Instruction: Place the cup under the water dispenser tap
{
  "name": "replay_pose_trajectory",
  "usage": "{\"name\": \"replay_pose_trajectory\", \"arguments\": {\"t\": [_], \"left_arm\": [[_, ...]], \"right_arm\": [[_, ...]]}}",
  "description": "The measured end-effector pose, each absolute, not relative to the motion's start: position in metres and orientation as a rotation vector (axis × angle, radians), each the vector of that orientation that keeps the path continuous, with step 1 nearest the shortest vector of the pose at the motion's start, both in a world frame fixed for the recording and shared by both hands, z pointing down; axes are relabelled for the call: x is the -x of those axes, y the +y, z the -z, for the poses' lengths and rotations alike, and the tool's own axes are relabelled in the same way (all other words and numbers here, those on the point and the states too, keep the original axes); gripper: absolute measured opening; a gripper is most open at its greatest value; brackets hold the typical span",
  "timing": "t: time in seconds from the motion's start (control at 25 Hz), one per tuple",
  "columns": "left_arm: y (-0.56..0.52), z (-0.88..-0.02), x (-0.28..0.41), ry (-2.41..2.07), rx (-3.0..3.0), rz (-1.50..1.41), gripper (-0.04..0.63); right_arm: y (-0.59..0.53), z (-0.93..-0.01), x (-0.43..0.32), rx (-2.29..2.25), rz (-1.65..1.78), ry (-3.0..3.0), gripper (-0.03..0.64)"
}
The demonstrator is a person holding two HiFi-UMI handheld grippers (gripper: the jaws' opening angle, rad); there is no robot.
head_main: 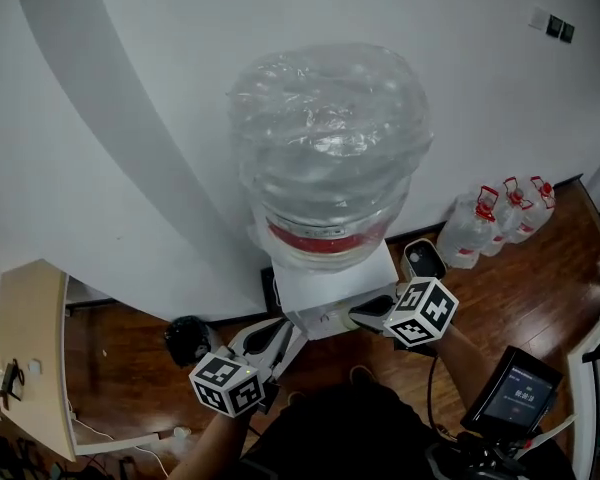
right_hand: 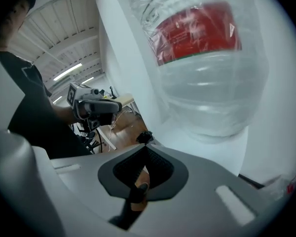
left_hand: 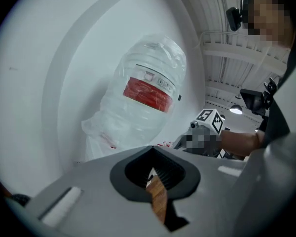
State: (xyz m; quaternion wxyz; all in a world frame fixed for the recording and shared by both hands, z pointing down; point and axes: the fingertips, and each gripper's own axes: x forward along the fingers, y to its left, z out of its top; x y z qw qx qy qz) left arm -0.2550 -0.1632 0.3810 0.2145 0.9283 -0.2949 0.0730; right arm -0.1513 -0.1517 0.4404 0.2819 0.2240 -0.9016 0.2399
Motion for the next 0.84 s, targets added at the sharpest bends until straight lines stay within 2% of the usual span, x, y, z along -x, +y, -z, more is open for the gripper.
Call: {"name": "replay_pose_trajectory", "arguments": {"t": [0.84], "left_arm": [[-0.155,-0.378,0.259,-0.788,-2.585,-0.185,0.017]], "right_arm": [[-0.148,-0.434,0.160,-0.644,-0.652,-2.446,0.002]]}}
